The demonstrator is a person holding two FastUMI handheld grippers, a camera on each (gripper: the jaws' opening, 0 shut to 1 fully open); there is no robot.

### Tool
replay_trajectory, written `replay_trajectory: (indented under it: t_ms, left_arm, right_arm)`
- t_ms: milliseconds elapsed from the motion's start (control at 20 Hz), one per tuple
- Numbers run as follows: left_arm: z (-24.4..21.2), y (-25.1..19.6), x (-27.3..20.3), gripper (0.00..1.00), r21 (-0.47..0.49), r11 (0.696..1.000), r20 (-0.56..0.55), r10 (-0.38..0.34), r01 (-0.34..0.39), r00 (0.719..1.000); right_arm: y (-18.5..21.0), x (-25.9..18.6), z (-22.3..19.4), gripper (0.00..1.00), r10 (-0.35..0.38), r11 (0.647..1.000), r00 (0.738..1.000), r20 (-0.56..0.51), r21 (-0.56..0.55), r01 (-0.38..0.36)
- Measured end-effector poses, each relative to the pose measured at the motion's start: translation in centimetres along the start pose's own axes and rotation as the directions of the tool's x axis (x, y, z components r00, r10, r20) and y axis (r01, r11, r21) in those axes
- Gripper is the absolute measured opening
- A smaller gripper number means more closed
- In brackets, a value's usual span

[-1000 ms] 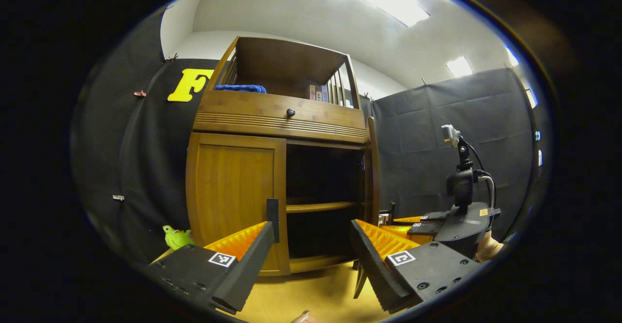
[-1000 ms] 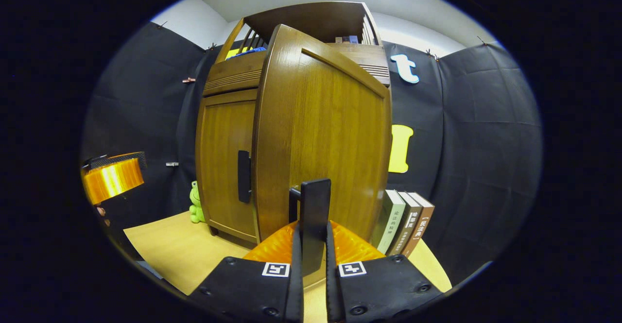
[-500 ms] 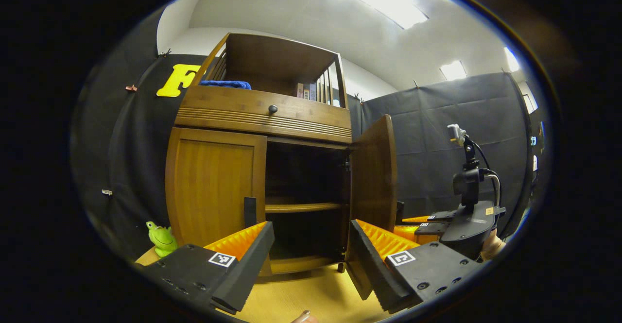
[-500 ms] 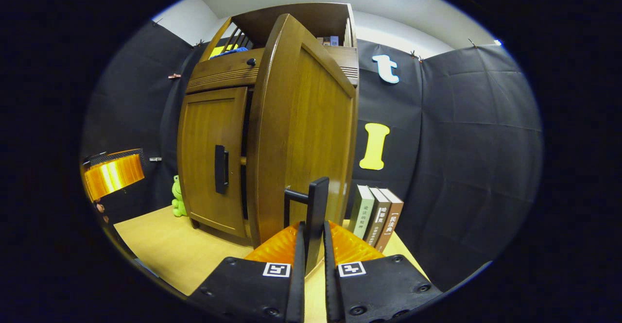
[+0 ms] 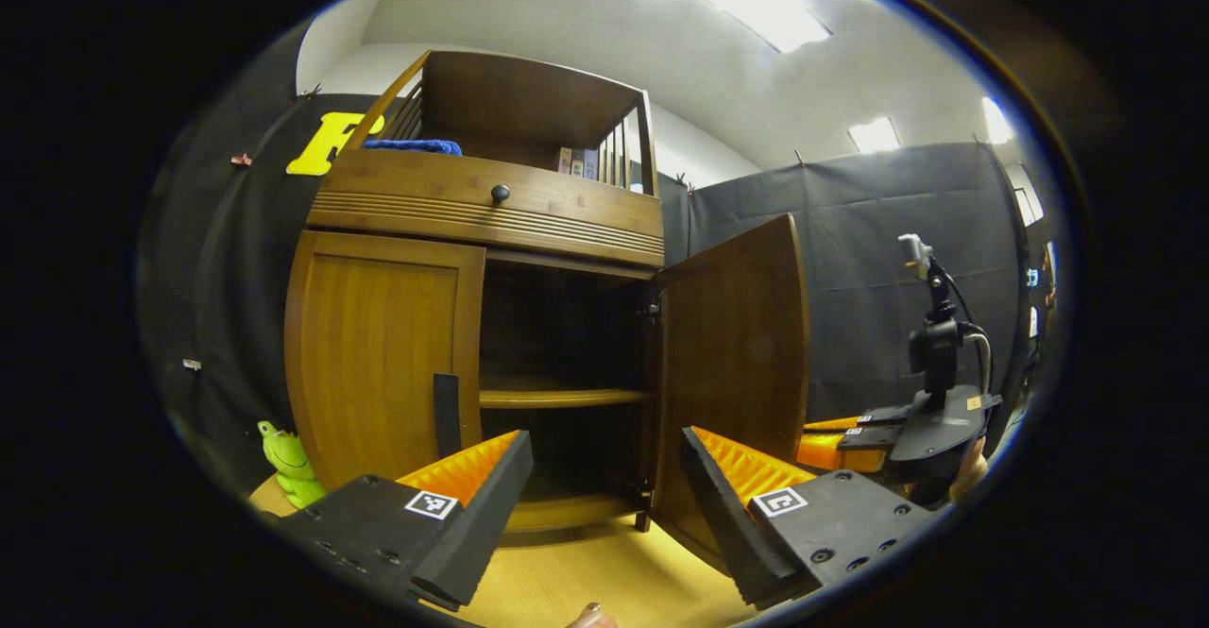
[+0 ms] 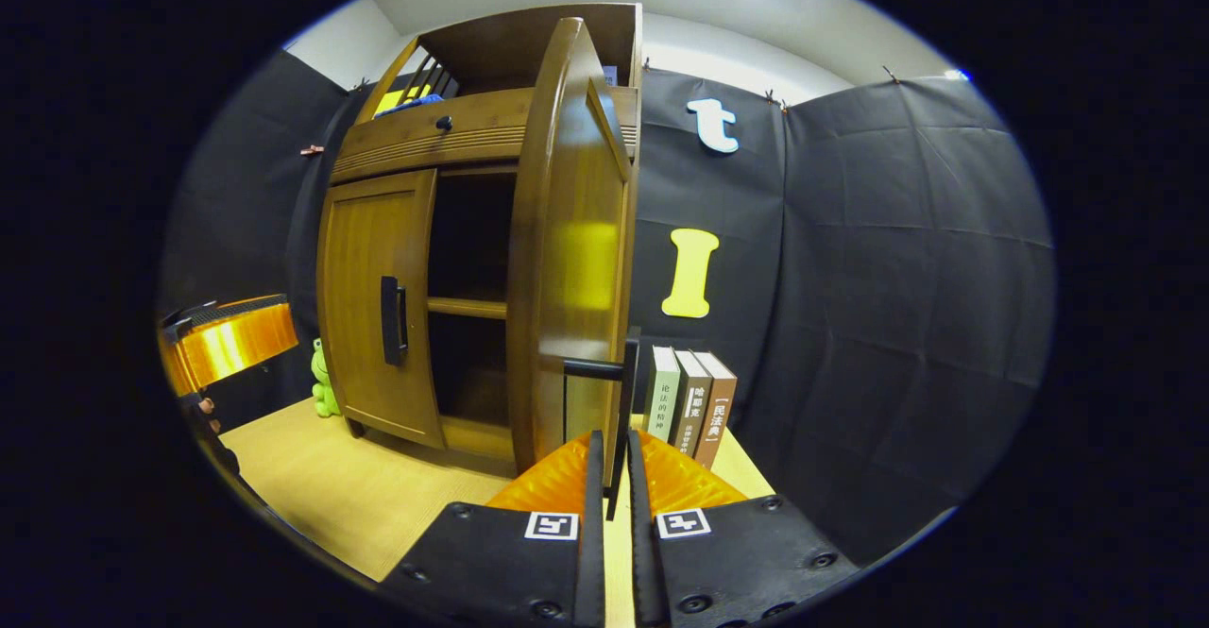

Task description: Open the right door of the double-door shoe cabinet with the right hand, and open the left door with the left hand.

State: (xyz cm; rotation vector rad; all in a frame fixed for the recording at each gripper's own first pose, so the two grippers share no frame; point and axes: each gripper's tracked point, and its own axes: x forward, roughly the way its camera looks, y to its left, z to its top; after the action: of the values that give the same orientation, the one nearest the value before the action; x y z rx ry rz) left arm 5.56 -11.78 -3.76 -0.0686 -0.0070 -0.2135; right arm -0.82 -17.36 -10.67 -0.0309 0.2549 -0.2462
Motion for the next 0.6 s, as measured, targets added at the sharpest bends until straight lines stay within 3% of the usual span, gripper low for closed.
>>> replay_trajectory:
  t_ms: [250, 400, 550, 600]
  left_arm:
    - [0.3, -0.1, 0.2, 0.98, -0.032, 0.999, 0.005, 0.003, -0.002, 1.0]
    - [0.4, 0.2, 0.0, 0.97, -0.017, 1.0, 0.007, 0.025, -0.025, 1.0]
    - [0.3, -0.2, -0.3, 0.98, -0.015, 1.0, 0.002, 0.016, -0.016, 1.0]
    - [0.4, -0.3, -0.4, 0.97, -0.012, 1.0, 0.003, 0.018, -0.018, 1.0]
  right_arm:
    - [-2.3, -1.5, 0.7, 0.16, -0.051, 0.999, 0.998, 0.026, -0.013, 0.051]
    - [-3.4, -2.4, 1.5, 0.06, -0.091, 0.995, 0.994, 0.053, -0.02, 0.093]
    - [-3.5, -3.6, 2.1, 0.06, -0.097, 0.995, 0.993, 0.073, -0.012, 0.098]
    - [-3.1, -4.0, 2.2, 0.11, -0.089, 0.996, 0.993, 0.075, -0.003, 0.089]
